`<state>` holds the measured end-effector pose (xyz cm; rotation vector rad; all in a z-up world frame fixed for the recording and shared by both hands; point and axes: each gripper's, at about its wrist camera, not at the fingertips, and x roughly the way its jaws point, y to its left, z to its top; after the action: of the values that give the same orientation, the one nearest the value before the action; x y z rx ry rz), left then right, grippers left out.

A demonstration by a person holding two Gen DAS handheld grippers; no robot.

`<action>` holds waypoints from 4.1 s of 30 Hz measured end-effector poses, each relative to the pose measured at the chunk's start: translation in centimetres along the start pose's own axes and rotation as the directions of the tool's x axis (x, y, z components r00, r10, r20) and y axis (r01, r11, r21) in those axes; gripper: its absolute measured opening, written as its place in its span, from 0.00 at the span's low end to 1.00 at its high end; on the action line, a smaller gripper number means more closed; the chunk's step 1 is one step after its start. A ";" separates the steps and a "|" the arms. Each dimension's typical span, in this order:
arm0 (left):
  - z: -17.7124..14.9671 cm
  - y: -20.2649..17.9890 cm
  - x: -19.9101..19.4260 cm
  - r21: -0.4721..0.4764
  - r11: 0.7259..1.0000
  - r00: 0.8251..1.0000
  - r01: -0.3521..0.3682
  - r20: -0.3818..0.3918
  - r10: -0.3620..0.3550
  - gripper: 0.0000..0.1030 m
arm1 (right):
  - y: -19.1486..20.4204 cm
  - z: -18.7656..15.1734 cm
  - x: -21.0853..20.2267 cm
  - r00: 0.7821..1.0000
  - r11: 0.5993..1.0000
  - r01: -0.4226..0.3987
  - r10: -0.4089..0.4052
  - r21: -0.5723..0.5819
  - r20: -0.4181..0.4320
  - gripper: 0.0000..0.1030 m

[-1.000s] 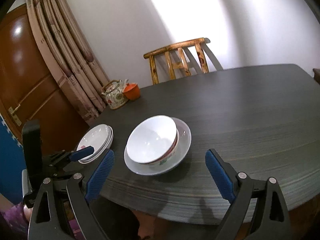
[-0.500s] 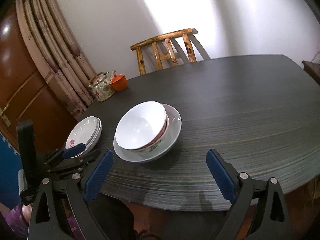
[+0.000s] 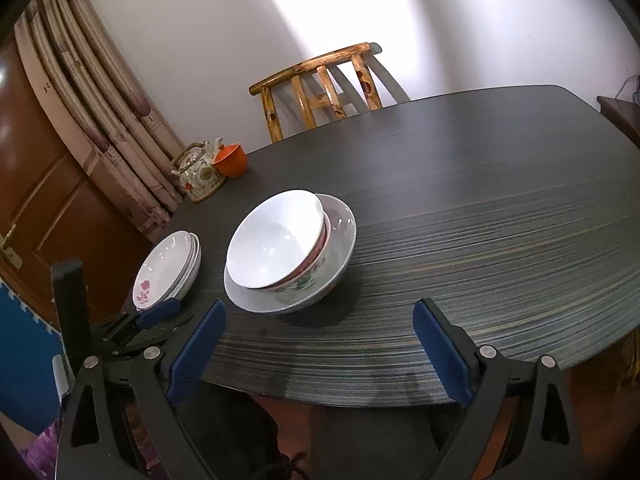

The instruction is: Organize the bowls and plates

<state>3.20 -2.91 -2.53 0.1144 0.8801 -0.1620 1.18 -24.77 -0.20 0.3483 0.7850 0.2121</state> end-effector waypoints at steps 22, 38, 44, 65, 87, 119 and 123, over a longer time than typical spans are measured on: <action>5.8 3.6 3.7 -0.091 0.990 0.993 0.105 -0.052 -0.110 0.56 | -1.8 1.7 2.8 0.996 0.998 -0.019 0.024 0.066 -0.082 0.91; 6.0 6.5 6.3 -0.204 0.933 0.936 0.298 -0.128 -0.327 0.56 | -4.5 3.6 7.0 0.985 0.999 0.015 -0.007 0.041 -0.173 0.64; 6.3 5.4 7.0 -0.165 0.932 0.917 0.323 -0.188 -0.351 0.56 | -5.7 4.1 8.0 0.980 0.997 -0.009 0.023 0.073 -0.199 0.64; 6.6 4.5 10.9 -0.138 0.945 0.905 0.297 -0.276 -0.325 0.66 | -5.2 5.9 13.5 0.923 0.993 -0.115 0.121 0.039 -0.364 0.43; 6.0 2.0 11.2 -0.110 0.932 0.903 0.345 -0.232 -0.361 0.16 | -3.6 4.9 17.6 0.856 0.971 -0.237 0.201 -0.017 -0.477 0.15; 5.7 6.4 5.3 -0.188 0.957 0.963 0.220 -0.113 -0.244 0.14 | 1.3 3.6 16.9 0.867 0.953 -0.303 0.266 -0.021 -0.420 0.16; 6.1 9.0 3.4 -0.216 0.957 0.973 0.193 -0.081 -0.215 0.14 | 3.5 4.3 16.7 0.864 0.944 -0.327 0.276 -0.053 -0.421 0.16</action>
<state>11.60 4.57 -0.98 -0.1649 1.0071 -0.2584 15.65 -17.26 -6.94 0.3128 1.1256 0.6438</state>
